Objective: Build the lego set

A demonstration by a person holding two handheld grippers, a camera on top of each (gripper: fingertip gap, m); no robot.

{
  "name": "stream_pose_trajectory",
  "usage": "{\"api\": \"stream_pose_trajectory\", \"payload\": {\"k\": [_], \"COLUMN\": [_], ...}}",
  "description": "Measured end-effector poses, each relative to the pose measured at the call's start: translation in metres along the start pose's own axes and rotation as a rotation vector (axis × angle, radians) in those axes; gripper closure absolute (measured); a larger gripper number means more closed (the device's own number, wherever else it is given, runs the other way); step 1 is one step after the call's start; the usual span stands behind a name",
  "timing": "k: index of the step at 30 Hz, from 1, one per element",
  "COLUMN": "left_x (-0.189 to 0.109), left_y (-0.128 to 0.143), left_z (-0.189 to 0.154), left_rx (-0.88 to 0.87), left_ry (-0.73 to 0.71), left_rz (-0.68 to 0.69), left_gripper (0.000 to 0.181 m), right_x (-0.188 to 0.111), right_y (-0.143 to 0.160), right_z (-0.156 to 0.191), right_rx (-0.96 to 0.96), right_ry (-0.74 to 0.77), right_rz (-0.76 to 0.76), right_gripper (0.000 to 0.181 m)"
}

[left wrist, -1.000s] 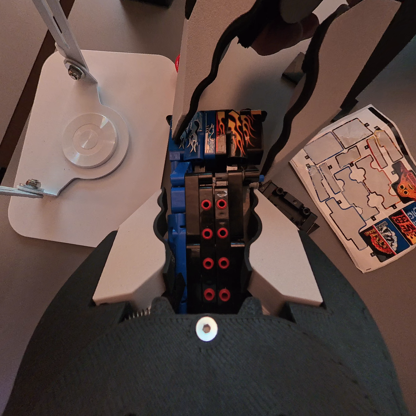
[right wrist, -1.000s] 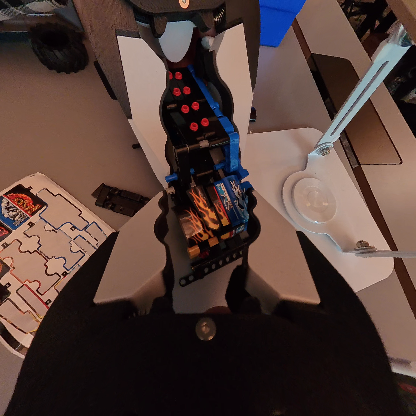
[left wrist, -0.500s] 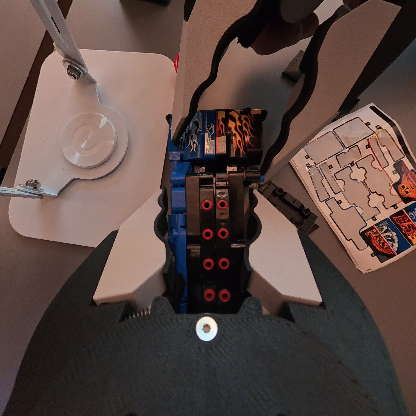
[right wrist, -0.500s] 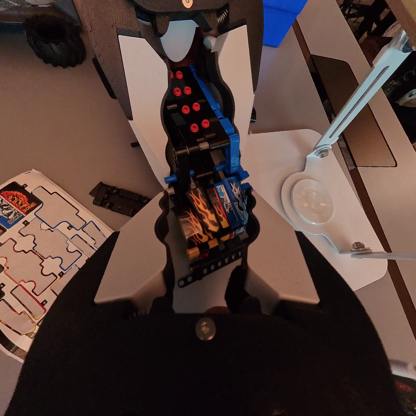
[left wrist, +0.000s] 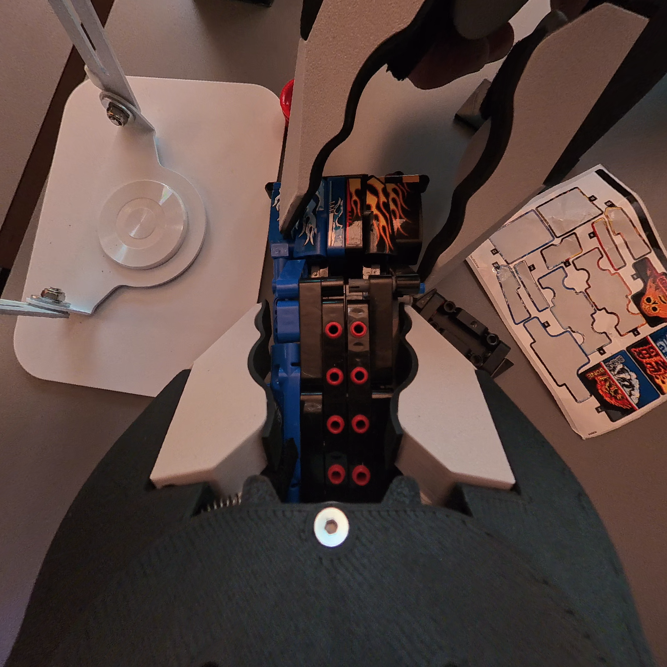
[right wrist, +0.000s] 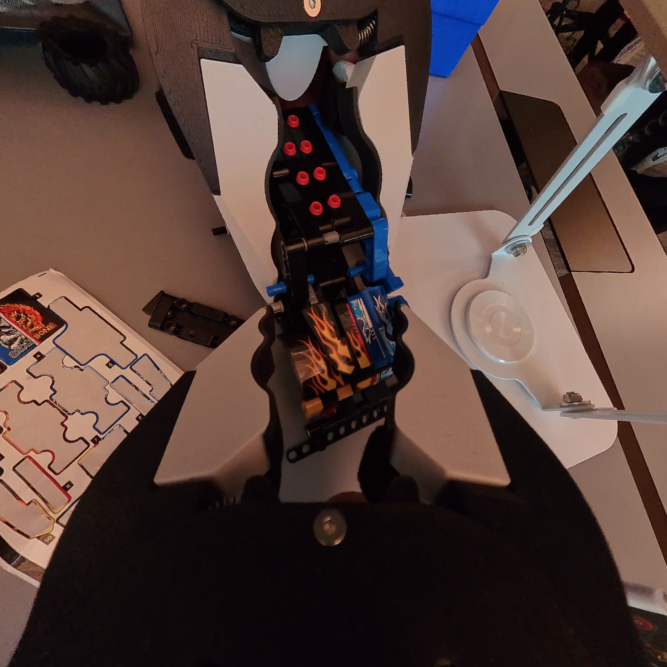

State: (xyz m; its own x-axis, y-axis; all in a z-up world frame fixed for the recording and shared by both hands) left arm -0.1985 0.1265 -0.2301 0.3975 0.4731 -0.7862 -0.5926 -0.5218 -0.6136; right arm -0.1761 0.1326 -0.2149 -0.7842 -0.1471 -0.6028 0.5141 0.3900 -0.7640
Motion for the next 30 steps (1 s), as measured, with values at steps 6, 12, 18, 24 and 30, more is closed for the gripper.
{"api": "stream_pose_trajectory", "payload": {"k": [6,12,18,24,30], "left_x": [0.0004,0.0009,0.0014,0.0024,0.0041], "left_y": [-0.0001,-0.0003,-0.0004,-0.0036,-0.0043], "left_z": [0.0006,0.0013,0.0016,-0.002,-0.0023], "left_rx": [0.001,0.001,0.0,-0.018,-0.025], "left_ry": [0.004,0.007,0.012,0.041,0.056], "left_rz": [0.005,0.007,0.008,-0.009,-0.007], "left_gripper": [0.114,0.114,0.114,0.116,0.114], "right_x": [0.0004,0.0007,0.0009,0.0017,0.0008], "right_y": [0.0001,0.0001,0.0001,0.0003,0.0009], "right_z": [-0.0003,-0.0012,-0.0021,-0.0073,-0.0093], "right_rx": [0.001,0.002,0.004,-0.011,-0.007], "right_ry": [0.001,0.001,-0.001,0.032,0.043], "right_rz": [-0.003,-0.004,-0.004,-0.004,-0.021], "right_gripper": [0.117,0.117,0.118,0.136,0.135]}}
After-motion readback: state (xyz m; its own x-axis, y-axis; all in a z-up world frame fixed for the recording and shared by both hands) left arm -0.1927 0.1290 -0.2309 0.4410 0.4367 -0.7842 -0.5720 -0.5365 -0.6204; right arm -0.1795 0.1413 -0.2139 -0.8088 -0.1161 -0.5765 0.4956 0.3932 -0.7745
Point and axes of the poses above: each gripper's, where its closed fingertips meet, x out along the fingers, y out of its underside, z = x × y across the jaws, the point moved 1 cm from there along -x, back along the fingers
